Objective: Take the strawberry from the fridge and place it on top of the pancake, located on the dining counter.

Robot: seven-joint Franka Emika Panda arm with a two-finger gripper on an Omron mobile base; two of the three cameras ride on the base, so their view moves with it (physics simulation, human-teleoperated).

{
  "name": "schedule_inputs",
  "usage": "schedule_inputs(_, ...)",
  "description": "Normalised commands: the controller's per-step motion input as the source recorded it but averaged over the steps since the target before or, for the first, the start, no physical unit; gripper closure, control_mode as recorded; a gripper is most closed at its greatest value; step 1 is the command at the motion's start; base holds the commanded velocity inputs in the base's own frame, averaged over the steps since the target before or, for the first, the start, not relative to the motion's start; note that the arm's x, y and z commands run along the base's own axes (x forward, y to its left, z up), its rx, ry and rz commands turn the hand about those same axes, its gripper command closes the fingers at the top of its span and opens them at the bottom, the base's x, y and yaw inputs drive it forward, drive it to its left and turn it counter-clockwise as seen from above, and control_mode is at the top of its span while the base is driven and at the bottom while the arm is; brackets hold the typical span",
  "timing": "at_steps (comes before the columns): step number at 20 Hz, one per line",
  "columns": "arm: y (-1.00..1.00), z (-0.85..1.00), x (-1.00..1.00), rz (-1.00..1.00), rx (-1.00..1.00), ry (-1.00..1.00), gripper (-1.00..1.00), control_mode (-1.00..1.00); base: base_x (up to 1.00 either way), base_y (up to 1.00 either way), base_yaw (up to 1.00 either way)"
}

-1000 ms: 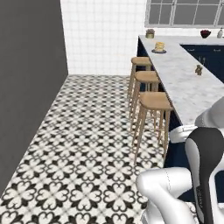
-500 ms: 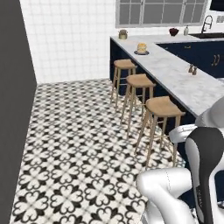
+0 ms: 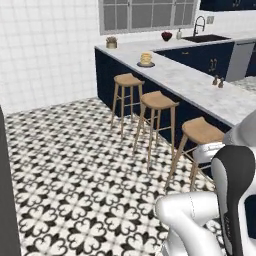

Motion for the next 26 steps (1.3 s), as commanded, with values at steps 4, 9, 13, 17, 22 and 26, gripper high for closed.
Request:
schedule_inputs(4,0.00,0.00,0.00,0.00,0.00,0.00,1.00,1.00,1.00,1.00,-0.46)
schedule_inputs(9,0.00,0.00,0.00,0.00,0.00,0.00,1.00,1.00,0.99,1.00,-0.45)
schedule_inputs(13,0.00,0.00,0.00,0.00,0.00,0.00,1.00,1.00,1.00,1.00,-0.48)
schedule_inputs(17,0.00,0.00,0.00,0.00,0.00,0.00,1.00,1.00,1.00,0.99,-0.53)
schedule_inputs(22,0.00,0.00,0.00,0.00,0.00,0.00,1.00,1.00,1.00,0.99,-0.54)
schedule_inputs(26,0.00,0.00,0.00,0.00,0.00,0.00,1.00,1.00,0.98,1.00,-0.51)
